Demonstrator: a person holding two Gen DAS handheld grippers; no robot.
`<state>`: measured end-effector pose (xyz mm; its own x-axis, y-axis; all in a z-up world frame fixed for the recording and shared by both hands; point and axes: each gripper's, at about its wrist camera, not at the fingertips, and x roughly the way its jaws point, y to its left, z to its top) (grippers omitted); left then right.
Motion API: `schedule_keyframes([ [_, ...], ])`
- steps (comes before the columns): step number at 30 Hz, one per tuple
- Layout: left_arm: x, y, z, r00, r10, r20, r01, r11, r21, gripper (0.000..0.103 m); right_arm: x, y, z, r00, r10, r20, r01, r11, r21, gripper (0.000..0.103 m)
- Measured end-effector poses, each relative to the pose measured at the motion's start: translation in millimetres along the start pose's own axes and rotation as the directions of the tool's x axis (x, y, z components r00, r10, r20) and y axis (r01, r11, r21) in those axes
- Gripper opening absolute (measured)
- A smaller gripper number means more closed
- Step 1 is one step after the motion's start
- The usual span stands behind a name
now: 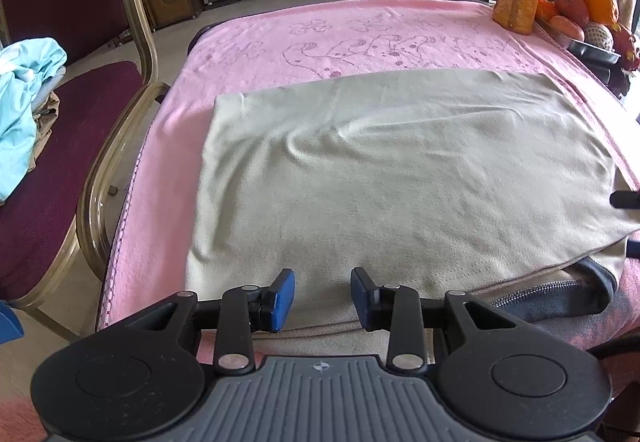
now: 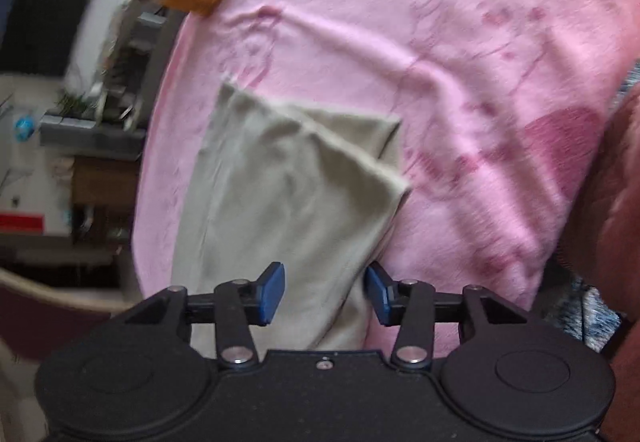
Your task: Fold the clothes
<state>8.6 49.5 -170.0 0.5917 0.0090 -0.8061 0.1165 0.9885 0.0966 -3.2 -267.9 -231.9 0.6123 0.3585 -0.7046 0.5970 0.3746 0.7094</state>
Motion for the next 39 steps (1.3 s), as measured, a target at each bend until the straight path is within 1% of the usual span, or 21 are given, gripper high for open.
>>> schedule_keyframes([
  [2,0,2,1,1.000,-0.007,-0.002,0.007,1.000,-0.012,0.034,5,-3,-2,0.997,0.047,-0.056,-0.047,0.999,0.007,0.040],
  [3,0,2,1,1.000,-0.009,-0.003,0.009,1.000,-0.016,0.034,8,-7,-2,0.993,0.082,-0.086,-0.080,0.996,0.035,0.037],
  [4,0,3,1,1.000,-0.012,-0.003,0.012,1.000,-0.018,0.034,10,-10,-3,0.987,0.115,-0.114,-0.109,0.992,0.057,0.036],
  [7,0,4,1,1.000,-0.018,-0.004,0.018,1.000,-0.024,0.034,17,-7,-6,0.972,0.163,-0.170,-0.159,0.987,0.032,0.037],
  [10,0,5,2,1.000,-0.018,-0.006,0.018,0.999,-0.030,0.034,20,-4,-5,0.967,0.176,-0.184,-0.179,0.984,0.002,0.036],
  [11,0,6,1,1.000,-0.017,-0.008,0.017,0.999,-0.033,0.034,17,-5,-3,0.975,0.169,-0.146,-0.170,0.985,0.000,0.036],
  [12,0,7,1,1.000,-0.016,-0.009,0.015,0.999,-0.037,0.034,11,-6,0,0.986,0.146,-0.075,-0.147,0.989,-0.004,0.036],
  [13,0,7,1,1.000,-0.016,-0.010,0.015,0.999,-0.041,0.034,6,-7,3,0.992,0.124,-0.006,-0.124,0.992,-0.007,0.036],
  [14,0,8,2,1.000,-0.017,-0.012,0.017,0.999,-0.045,0.034,1,-9,7,0.993,0.105,0.045,-0.105,0.994,-0.012,0.036],
  [15,1,9,2,1.000,-0.018,-0.013,0.018,0.999,-0.048,0.034,0,-11,9,0.993,0.100,0.066,-0.099,0.995,-0.007,0.035],
  [17,1,9,2,1.000,-0.019,-0.015,0.018,0.999,-0.051,0.034,2,-14,15,0.991,0.122,0.059,-0.123,0.992,0.011,0.035],
  [18,1,8,2,1.000,-0.018,-0.015,0.018,0.999,-0.051,0.034,5,-13,16,0.991,0.133,0.030,-0.133,0.991,-0.002,0.034],
  [19,1,8,2,1.000,-0.018,-0.015,0.017,0.999,-0.051,0.034,7,-12,16,0.989,0.145,0.005,-0.145,0.989,-0.012,0.033],
  [21,2,8,2,1.000,-0.016,-0.017,0.015,0.999,-0.050,0.034,8,-11,15,0.987,0.158,-0.002,-0.158,0.987,-0.019,0.029],
  [22,2,9,2,1.000,-0.015,-0.018,0.014,0.999,-0.051,0.034,8,-10,17,0.989,0.145,0.010,-0.144,0.989,-0.029,0.026],
  [25,2,10,2,1.000,-0.015,-0.020,0.014,0.998,-0.059,0.034,4,-9,19,0.990,0.101,0.102,-0.097,0.994,-0.047,0.023],
  [29,2,13,3,1.000,-0.008,-0.016,0.006,0.997,-0.078,0.034,-11,-8,20,0.966,0.069,0.247,-0.046,0.994,-0.097,0.023],
  [31,3,18,3,1.000,0.006,-0.026,-0.009,0.995,-0.100,0.034,-12,-11,26,0.964,0.064,0.257,-0.041,0.995,-0.095,0.022],
  [33,5,23,3,0.999,0.019,-0.039,-0.024,0.992,-0.121,0.033,-12,-11,28,0.959,0.047,0.278,-0.019,0.995,-0.102,0.013],
  [35,6,27,2,0.998,0.023,-0.051,-0.030,0.990,-0.136,0.033,-13,-11,28,0.956,0.030,0.290,0.002,0.994,-0.112,0.010],
  [39,9,24,2,0.997,0.040,-0.069,-0.046,0.994,-0.098,0.033,-23,8,18,0.949,-0.010,0.316,0.080,0.975,-0.209,0.008],
])
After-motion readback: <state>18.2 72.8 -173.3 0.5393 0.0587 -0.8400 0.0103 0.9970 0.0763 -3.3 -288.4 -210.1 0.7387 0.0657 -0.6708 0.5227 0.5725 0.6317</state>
